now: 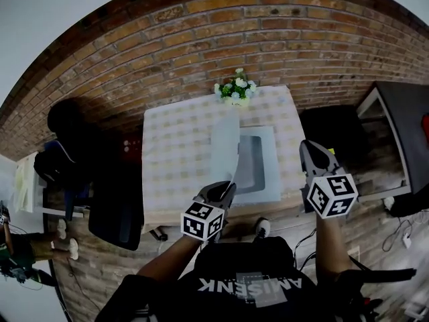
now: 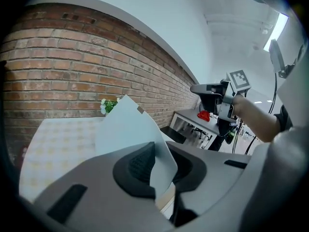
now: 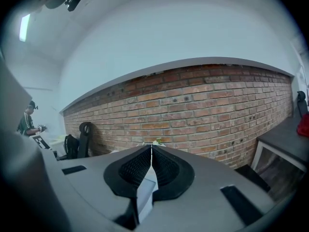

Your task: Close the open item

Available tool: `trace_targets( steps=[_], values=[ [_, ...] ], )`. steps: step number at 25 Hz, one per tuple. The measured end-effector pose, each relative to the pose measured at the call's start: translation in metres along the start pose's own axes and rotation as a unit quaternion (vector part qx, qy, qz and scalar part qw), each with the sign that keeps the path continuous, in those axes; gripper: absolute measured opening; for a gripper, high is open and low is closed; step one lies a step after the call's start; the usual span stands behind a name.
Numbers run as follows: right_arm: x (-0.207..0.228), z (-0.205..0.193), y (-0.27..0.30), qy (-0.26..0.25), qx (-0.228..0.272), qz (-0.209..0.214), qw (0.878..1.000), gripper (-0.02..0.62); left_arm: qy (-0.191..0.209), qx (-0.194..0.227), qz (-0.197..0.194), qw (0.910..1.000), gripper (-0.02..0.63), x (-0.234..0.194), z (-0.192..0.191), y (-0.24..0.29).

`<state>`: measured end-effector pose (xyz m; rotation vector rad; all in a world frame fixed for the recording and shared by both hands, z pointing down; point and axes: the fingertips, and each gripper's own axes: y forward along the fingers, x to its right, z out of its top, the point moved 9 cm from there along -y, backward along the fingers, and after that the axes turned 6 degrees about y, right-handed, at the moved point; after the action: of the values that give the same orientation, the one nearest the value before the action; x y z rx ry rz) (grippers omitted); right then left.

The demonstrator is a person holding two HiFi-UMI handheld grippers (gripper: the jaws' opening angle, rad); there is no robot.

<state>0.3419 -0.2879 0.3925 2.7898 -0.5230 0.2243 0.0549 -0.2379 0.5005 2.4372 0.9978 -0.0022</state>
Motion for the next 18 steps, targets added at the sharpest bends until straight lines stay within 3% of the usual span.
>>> trace_targets(
  steps=[18],
  values=[
    [0.051, -0.034, 0.008, 0.020, -0.044, -0.002, 0.999, 0.041, 0.034, -0.069, -0.062, 0.9951, 0.051, 0.042, -0.016, 0.084]
  ],
)
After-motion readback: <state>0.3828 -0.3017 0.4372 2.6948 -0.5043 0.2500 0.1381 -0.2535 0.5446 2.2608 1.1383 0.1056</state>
